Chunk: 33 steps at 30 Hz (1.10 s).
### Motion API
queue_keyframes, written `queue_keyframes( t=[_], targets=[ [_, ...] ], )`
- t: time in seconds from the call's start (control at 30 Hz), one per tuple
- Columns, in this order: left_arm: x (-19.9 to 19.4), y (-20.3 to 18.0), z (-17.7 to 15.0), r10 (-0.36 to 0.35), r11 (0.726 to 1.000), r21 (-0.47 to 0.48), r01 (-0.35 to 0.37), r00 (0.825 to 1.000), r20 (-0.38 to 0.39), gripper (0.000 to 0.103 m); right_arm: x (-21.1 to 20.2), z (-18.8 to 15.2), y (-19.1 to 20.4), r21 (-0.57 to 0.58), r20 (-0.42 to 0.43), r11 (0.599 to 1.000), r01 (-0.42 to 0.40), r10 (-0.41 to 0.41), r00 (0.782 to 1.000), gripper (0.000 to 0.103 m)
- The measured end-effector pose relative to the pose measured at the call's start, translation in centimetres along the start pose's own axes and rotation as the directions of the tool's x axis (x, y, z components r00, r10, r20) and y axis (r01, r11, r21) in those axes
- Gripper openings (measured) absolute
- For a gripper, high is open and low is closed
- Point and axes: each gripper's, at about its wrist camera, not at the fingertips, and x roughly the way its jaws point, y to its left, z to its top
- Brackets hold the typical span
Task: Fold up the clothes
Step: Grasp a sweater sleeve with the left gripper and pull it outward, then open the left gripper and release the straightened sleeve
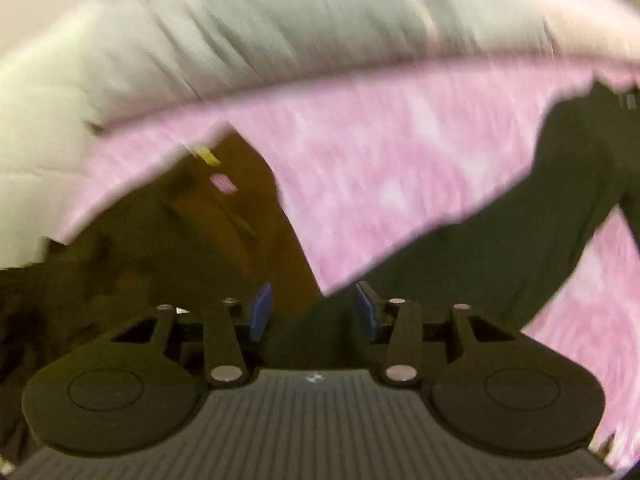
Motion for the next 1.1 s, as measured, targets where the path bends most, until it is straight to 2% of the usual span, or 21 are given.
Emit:
queue_keyframes(
  t=[0.07,0.13,0.17,0.23,0.33,0.4,0.5,0.6,0.67,0.77,0.93,1.0,1.1],
  targets=[
    [2.3,0.1,0.3,-0.056,0.996,0.059,0.063,0.992,-0.114,0.039,-0.1,-0.2,0.0,0.010,-0.002,1.000,0.004,-0.004,1.000,0.081],
    [2.9,0.0,-0.1,-0.081,0.990,0.098,0.099,0.982,-0.168,0.010,-0.3,-0.4,0.0,0.018,-0.002,1.000,0.002,-0.002,1.000,0.081],
    [2.5,0.0,-0.4,-0.087,0.989,0.106,0.106,0.982,-0.166,0.002,-0.3,-0.4,0.1,0.021,-0.002,1.000,0.001,-0.001,1.000,0.081],
    [0.2,0.8,-0.7,-0.077,0.994,0.067,0.082,0.994,-0.076,0.002,-0.4,-0.3,0.3,0.024,-0.001,1.000,0.000,0.000,1.000,0.081],
    [-2.8,3.0,-1.9,-0.040,0.996,-0.077,0.040,0.999,-0.005,0.002,-0.3,0.0,0.7,0.020,0.008,1.000,-0.001,0.000,1.000,0.081],
    [-2.1,3.5,-2.7,-0.066,0.993,-0.103,0.060,0.996,-0.064,0.006,0.1,0.2,0.9,0.021,0.001,1.000,-0.005,0.005,1.000,0.081],
    [-1.1,3.2,-3.7,-0.064,0.996,-0.067,0.056,0.990,-0.126,0.016,0.8,0.6,1.3,0.019,-0.014,1.000,-0.019,0.019,1.000,0.081],
    [-1.7,3.3,-4.0,-0.033,0.996,-0.088,0.026,0.996,-0.088,0.019,1.3,0.8,1.7,0.013,-0.024,0.999,-0.031,0.031,0.999,0.081],
    [-2.5,2.9,-3.8,0.007,0.998,-0.060,-0.008,1.000,-0.021,0.024,1.4,0.7,1.8,0.012,-0.028,0.999,-0.034,0.035,0.999,0.081],
    [-4.6,2.6,-3.4,0.044,0.999,-0.023,-0.043,0.996,0.082,0.033,1.3,0.3,1.5,0.017,-0.035,1.000,-0.025,0.025,0.999,0.081],
    [-5.9,4.9,-3.4,0.125,0.991,-0.059,-0.120,0.987,0.097,0.033,1.1,-0.9,0.5,0.054,-0.048,0.998,-0.007,0.010,0.999,0.081],
    [-6.6,5.4,-3.9,0.117,0.991,-0.075,-0.111,0.990,0.079,0.033,1.0,-1.3,0.4,0.054,-0.056,0.999,-0.005,0.008,0.998,0.081],
    [-6.8,4.5,-5.6,0.006,0.994,-0.110,-0.005,1.000,0.008,0.033,0.8,-1.8,0.5,0.055,-0.063,0.998,-0.011,0.014,0.998,0.081]
  ],
)
